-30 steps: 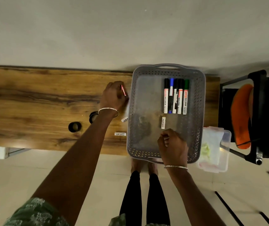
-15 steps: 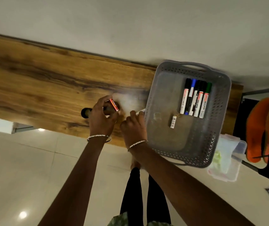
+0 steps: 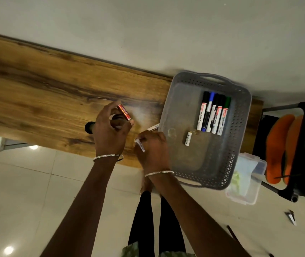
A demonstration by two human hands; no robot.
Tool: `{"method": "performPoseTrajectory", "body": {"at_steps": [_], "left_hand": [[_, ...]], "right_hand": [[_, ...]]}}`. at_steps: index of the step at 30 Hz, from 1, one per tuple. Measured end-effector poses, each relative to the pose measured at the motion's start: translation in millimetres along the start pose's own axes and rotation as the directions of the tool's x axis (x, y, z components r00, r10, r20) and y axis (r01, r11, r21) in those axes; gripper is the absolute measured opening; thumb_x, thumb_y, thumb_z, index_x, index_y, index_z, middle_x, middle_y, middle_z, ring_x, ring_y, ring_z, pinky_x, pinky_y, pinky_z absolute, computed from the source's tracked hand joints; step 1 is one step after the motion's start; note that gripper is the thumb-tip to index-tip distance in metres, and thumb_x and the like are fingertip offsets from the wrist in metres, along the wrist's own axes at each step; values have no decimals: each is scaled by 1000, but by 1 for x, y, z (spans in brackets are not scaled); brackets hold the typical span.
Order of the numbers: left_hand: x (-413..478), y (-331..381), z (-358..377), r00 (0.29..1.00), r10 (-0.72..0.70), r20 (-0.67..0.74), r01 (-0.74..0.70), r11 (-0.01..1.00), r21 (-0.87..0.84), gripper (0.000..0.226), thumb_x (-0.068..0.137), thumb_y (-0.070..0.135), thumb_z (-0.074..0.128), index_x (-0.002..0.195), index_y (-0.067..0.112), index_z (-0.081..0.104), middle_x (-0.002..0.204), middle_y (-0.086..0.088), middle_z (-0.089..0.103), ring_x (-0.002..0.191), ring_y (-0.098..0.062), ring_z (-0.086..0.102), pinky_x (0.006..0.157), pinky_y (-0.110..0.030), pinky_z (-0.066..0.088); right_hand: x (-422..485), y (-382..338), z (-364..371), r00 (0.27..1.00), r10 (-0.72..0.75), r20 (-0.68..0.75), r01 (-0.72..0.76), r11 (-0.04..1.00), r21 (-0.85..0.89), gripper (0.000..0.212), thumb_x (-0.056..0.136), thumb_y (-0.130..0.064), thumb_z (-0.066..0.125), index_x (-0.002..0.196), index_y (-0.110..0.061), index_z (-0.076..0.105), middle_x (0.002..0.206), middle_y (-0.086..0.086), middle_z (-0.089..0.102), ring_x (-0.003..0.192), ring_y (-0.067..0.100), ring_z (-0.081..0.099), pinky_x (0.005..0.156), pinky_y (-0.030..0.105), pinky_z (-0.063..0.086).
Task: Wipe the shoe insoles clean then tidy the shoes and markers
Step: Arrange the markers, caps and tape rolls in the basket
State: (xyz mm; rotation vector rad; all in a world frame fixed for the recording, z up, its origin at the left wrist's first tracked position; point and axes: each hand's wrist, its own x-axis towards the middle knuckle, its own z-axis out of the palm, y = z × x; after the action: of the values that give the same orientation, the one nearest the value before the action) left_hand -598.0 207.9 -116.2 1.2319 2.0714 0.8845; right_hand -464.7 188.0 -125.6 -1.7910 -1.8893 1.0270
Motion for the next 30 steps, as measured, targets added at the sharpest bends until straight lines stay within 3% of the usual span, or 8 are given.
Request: {"method": "performPoseTrajectory", "body": {"at_steps": [3,7,12,14,18,22,27,30], "left_hand": [[-1,16,9,997,61,57,-62,998,14,63,72,24,85,129,16,62,122,3,60,96,-7,62,86,-21,52],[-11,39,36,944,209,257,-219,976,11,59,77,37,82,129,20,62,120,-3,59,73,-4,66,68,-24,55],[-36,58,84,823,277,496,-365,927,89,63,71,7,82,129,17,61,123,-6,57,84,-19,69,80,-37,58],[-43,60,103,780,240,578,-376,918,125,66,70,2,82,131,16,61,125,-9,58,95,-27,68,89,-39,56],[-45,49,131,757,138,639,-352,910,221,64,74,-5,74,132,18,60,126,-11,58,108,-33,63,97,-44,53],[-47,43,146,776,92,624,-327,905,273,62,78,-9,67,135,16,59,130,-14,57,115,-34,60,102,-41,48],[-49,38,152,769,92,633,-342,895,286,64,78,-8,68,136,17,57,133,-14,52,114,-35,60,101,-44,50],[-48,34,154,770,79,633,-321,906,277,65,76,-5,74,136,16,58,132,-13,51,111,-34,60,101,-43,50]], "right_hand": [[-16,25,-43,953,275,-127,-213,906,366,21,84,-10,70,103,-20,66,79,-14,67,74,0,66,70,15,53],[-32,88,-73,742,661,-110,-467,628,623,20,84,-7,74,89,-26,73,77,2,74,70,22,72,70,37,60],[-41,120,-92,568,813,128,-362,108,926,15,81,14,67,77,1,62,65,4,72,64,17,71,65,27,61],[-42,124,-91,523,835,172,-327,11,945,15,79,13,70,76,0,62,67,4,72,65,16,70,63,24,59],[-35,129,-80,460,878,132,-399,72,914,18,77,4,77,70,-10,68,60,-2,69,57,12,60,56,22,51],[-21,133,-68,385,917,105,-440,82,894,20,75,5,79,70,-11,69,66,3,70,65,16,63,67,26,55],[-21,132,-61,389,921,10,-540,219,813,16,72,1,82,81,-9,73,72,2,71,61,7,64,62,12,52],[-20,135,-58,426,904,-25,-588,298,752,20,70,2,83,80,-12,73,77,5,73,63,9,67,66,17,57]]}}
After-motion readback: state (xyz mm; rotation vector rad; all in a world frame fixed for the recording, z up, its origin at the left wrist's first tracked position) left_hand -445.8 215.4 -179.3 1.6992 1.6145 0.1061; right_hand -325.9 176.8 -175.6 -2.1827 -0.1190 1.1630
